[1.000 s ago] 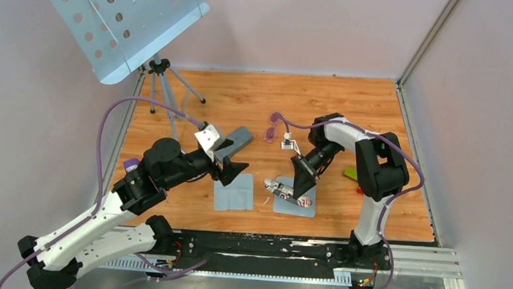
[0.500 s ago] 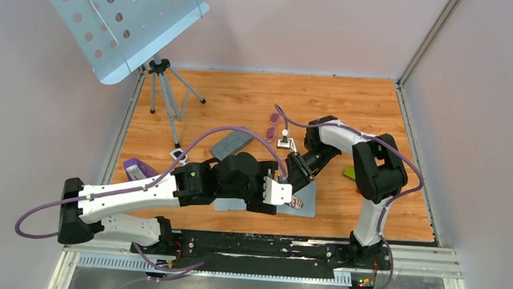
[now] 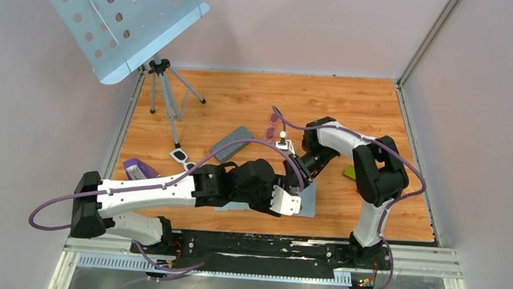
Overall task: Organize the sunglasses
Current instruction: Adjust the sunglasses case.
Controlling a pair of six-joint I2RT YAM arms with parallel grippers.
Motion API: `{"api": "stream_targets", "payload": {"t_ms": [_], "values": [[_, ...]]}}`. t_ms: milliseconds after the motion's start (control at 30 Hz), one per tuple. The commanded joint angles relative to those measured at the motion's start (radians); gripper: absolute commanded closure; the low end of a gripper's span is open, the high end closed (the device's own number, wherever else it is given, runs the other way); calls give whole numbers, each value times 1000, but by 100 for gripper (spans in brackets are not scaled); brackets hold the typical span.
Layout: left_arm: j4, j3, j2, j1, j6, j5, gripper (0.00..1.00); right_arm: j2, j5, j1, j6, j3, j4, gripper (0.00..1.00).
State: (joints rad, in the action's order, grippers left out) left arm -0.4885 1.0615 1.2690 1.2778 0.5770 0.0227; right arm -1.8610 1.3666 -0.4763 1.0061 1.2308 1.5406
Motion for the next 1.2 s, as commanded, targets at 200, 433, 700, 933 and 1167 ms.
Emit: {"api": "stream_targets", "payload": {"t_ms": [200,433,700,933,1167], "values": [[43,-2,38,5,-63,-16,61,56,37,-14,17,-4,68,79],[137,-102,-50,2,-170,-15,69,42,0,22,-32,46,68,46],[262,-254,-161,-101,-375,-116,73,-3,-19,227,-92,256,67,24],[426,-345,-147,-220,-561,-216,78,74,-147,301,-67,470,67,24],[712,-375,-10,-427,-977,-456,81,478,-521,298,-196,192,-474,25]]}}
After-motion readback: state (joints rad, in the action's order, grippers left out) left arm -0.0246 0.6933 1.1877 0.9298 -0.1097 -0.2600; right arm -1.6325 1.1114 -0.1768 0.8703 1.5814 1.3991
